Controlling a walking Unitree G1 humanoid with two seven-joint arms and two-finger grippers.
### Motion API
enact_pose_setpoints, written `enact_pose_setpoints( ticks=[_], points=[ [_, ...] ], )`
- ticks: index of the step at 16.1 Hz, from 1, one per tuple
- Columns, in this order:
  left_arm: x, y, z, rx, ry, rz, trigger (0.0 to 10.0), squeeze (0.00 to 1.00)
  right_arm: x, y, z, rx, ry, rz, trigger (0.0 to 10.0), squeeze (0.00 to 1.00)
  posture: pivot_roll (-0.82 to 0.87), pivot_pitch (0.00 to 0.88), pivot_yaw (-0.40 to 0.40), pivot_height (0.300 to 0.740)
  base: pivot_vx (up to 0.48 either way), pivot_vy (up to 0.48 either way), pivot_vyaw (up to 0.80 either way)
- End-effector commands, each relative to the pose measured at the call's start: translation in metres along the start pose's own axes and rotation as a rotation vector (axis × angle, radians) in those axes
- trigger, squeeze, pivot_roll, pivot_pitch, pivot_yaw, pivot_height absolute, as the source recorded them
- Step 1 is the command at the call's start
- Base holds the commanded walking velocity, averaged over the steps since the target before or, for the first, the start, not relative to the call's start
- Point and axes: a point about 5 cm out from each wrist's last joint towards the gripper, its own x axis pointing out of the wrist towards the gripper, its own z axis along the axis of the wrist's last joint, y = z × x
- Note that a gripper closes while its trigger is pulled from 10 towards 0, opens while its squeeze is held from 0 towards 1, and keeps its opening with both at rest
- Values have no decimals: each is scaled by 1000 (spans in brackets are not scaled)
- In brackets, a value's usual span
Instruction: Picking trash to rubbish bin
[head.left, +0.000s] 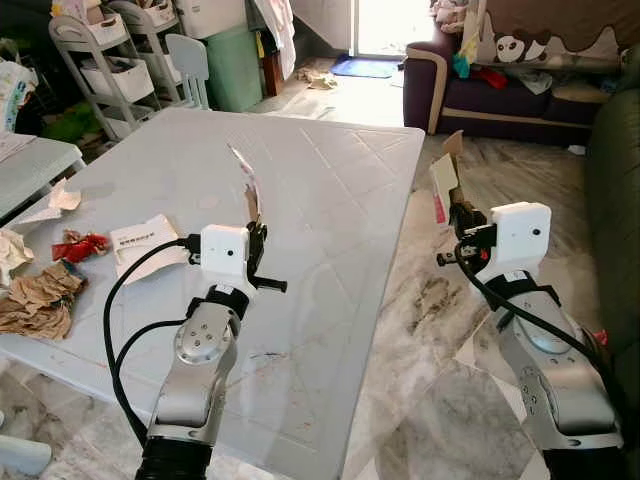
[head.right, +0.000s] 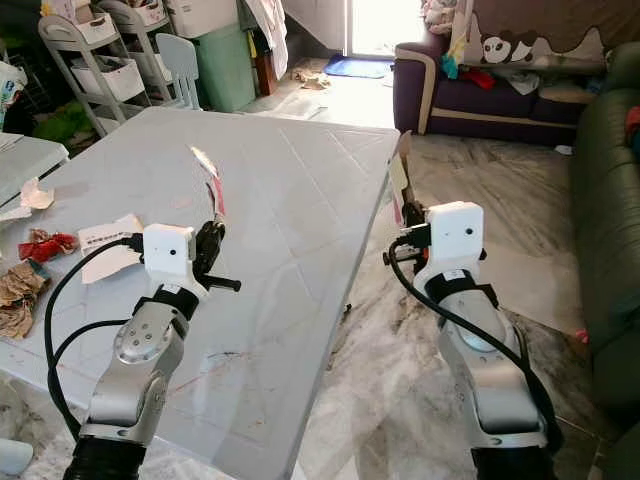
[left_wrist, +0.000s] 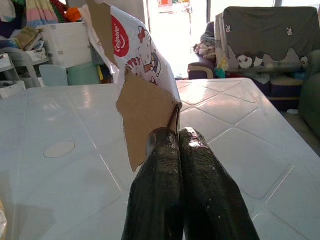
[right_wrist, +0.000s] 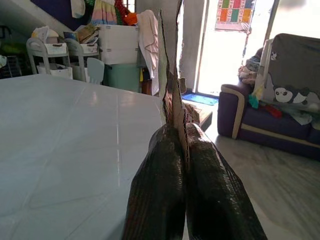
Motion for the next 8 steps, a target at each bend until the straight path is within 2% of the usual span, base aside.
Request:
enact_pose_setpoints(
  ticks=[1, 2, 8],
  points=[
    [2, 1, 0, 8, 0, -4, 10000, 0, -1, -1, 7, 5, -23, -4, 10000, 0, -65, 0, 65, 740, 0, 0, 0],
    [1, 2, 0, 7, 2, -1, 10000, 0, 0, -1, 7, 7, -22, -4, 10000, 0, -64, 0, 64, 740, 0, 0, 0],
    [1, 3, -2, 4, 8, 6, 10000, 0, 0, 1, 6, 14, -17, 2, 10000, 0, -62, 0, 63, 740, -276, 0, 0]
  ],
)
